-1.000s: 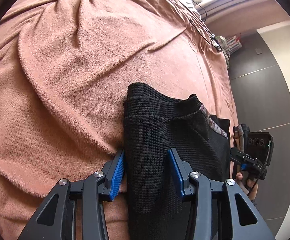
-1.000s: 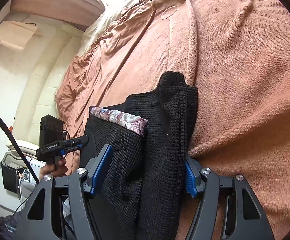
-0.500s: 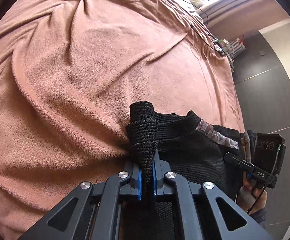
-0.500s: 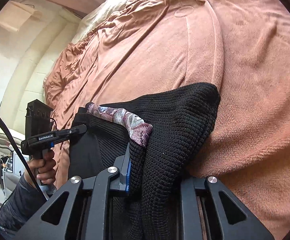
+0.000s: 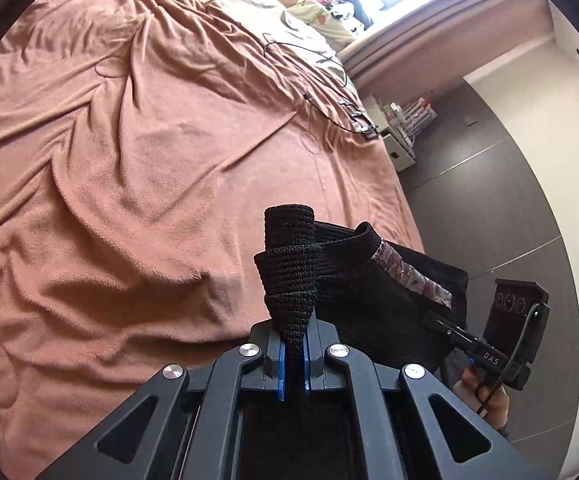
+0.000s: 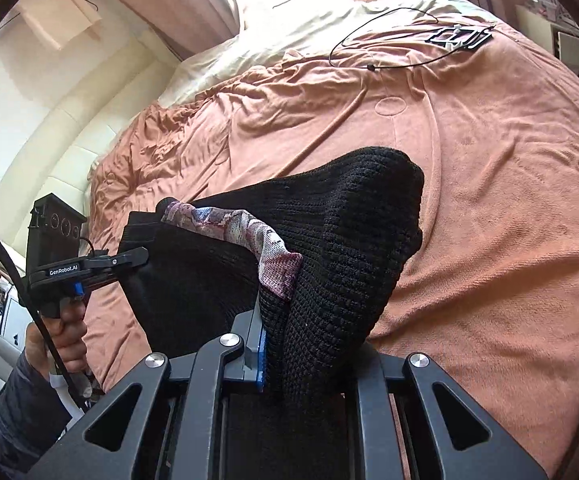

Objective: Fold small clothes
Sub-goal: 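Lift the folded black shirt with both grippers off the bed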

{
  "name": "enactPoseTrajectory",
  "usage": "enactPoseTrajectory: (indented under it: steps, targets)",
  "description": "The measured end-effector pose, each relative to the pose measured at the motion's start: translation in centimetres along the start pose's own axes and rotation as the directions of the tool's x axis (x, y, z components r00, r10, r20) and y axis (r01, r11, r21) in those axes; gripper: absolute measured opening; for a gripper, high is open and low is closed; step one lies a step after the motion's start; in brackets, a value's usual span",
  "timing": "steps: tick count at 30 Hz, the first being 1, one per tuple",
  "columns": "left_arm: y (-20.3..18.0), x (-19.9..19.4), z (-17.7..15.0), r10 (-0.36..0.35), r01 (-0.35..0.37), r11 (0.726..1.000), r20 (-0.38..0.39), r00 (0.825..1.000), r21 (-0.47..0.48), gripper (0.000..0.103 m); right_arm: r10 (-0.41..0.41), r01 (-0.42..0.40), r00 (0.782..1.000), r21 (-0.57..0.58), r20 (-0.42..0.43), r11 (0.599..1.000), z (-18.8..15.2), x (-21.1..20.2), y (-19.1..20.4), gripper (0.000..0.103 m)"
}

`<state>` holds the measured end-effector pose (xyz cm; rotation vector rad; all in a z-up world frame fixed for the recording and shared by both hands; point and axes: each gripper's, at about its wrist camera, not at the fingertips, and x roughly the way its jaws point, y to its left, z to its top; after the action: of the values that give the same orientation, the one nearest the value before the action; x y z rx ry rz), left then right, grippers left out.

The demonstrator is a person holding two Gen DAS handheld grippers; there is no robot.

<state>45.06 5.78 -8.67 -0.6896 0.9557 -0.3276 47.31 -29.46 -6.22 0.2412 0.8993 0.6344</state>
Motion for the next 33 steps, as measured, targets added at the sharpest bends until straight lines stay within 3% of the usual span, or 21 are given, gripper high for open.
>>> enactPoseTrajectory:
  steps: [13, 25, 33]
  targets:
    - [-6.2, -6.7, -3.5, -0.077, 0.071, 0.993, 0.063, 0.995, 0.093, 0.005, -0.042, 0.050, 0.993, -0.069, 0.114, 0.996, -5.8, -11.5, 4.9, 0.011]
    - [-11.3, -12.4, -7.2, -0.141, 0.121, 0.976, 0.102, 0.985, 0.178, 0.005, -0.078, 0.106, 0.973, -0.120, 0.217, 0.987, -10.5, -20.4, 10.1, 0.011]
    - [-14.2, -15.7, -9.1, -0.209, 0.178, 0.960, 0.131, 0.969, 0.216, 0.005, -0.109, 0.148, 0.958, -0.132, 0.266, 0.980, -13.5, -25.5, 13.0, 0.011]
